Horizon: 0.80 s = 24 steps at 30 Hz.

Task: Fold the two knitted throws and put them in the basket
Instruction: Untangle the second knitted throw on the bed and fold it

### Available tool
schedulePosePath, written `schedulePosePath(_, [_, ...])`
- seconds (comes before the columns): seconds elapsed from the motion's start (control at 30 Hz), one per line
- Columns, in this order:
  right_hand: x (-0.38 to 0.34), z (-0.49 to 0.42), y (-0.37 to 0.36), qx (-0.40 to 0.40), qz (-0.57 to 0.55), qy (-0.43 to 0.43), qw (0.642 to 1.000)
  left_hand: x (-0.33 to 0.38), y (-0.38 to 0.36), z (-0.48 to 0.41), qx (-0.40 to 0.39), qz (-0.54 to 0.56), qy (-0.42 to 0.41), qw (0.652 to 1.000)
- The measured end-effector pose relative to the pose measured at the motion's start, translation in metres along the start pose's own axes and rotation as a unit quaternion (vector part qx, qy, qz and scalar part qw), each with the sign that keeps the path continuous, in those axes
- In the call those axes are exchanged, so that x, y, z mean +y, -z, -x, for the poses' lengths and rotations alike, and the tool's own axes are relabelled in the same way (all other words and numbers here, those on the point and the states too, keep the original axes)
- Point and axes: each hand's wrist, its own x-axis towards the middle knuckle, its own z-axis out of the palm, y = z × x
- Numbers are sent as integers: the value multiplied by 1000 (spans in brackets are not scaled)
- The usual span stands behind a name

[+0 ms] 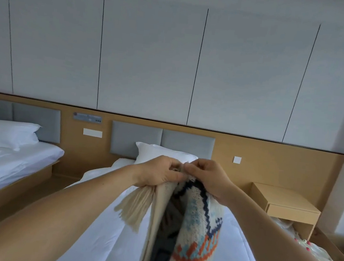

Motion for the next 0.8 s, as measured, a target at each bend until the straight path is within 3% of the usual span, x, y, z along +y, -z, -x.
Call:
schedulePosePath(0.17, [8,4,25,-79,64,-17,995,6,14,-13,83,-96,-13,992])
schedulePosePath(0.23, [20,7,39,-93,142,-41,985,8,29,-15,122,-103,-5,987])
schedulePosePath(0.5, [49,24,80,-82,234,-124,961,2,64,-25,207,-160,35,964])
schedulePosePath(0.57, [54,26,83,-70,214,-125,966,-3,67,-26,222,-170,44,959])
schedulePosePath(0.7, [46,33,85,-74,62,-105,990,-15,70,-28,254,-193,67,946])
schedulePosePath(0.8, [32,38,82,-89,44,-84,992,-19,74,-28,254,-211,83,940])
